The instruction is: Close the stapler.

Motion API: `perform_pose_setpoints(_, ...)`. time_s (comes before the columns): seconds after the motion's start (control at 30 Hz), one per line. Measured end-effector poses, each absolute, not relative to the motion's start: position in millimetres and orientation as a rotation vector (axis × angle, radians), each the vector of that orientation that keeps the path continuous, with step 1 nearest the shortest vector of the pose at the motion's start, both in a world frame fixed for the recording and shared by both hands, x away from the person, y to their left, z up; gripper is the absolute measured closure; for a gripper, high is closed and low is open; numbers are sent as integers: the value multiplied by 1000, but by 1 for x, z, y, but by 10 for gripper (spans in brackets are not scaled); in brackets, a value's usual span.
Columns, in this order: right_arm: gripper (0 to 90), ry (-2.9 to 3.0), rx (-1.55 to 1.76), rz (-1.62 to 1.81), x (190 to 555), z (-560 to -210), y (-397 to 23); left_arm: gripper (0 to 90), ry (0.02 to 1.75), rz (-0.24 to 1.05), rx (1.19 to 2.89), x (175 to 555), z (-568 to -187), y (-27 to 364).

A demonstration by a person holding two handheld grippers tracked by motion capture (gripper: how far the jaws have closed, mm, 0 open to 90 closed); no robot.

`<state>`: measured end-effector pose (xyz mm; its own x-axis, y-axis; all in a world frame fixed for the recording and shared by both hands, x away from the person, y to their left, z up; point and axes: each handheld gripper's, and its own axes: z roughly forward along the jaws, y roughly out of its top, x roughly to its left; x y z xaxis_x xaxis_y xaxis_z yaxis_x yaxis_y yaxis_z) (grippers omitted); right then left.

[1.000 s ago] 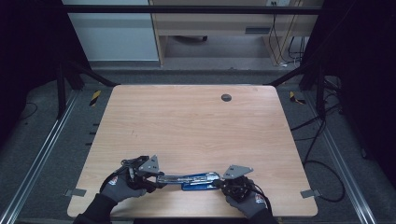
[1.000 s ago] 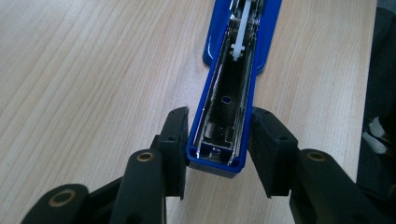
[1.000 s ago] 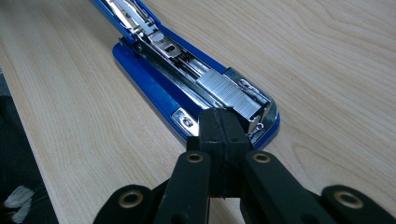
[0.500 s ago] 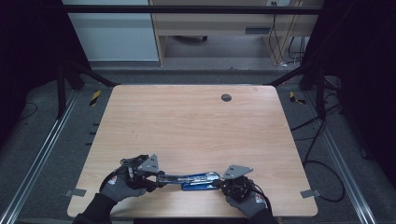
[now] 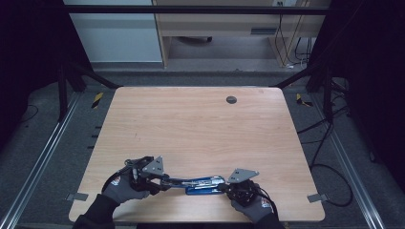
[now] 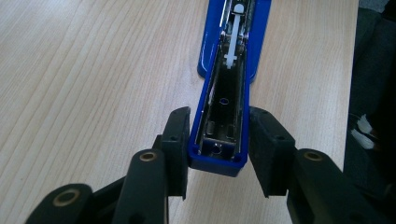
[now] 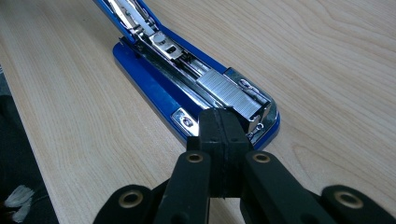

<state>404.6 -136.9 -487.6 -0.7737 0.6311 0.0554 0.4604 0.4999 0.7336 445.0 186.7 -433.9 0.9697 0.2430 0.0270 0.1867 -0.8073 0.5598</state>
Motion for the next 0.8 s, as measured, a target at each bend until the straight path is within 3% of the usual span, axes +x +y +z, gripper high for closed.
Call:
perform_pose_setpoints(0.57, 900, 2524, 920, 1130, 404, -485, -136, 614, 309, 118, 2530, 445, -434, 187)
perform_pose_setpoints(0.8, 900, 2479, 883, 1233, 406, -470, -129, 615, 308, 109, 2524, 446, -434, 187)
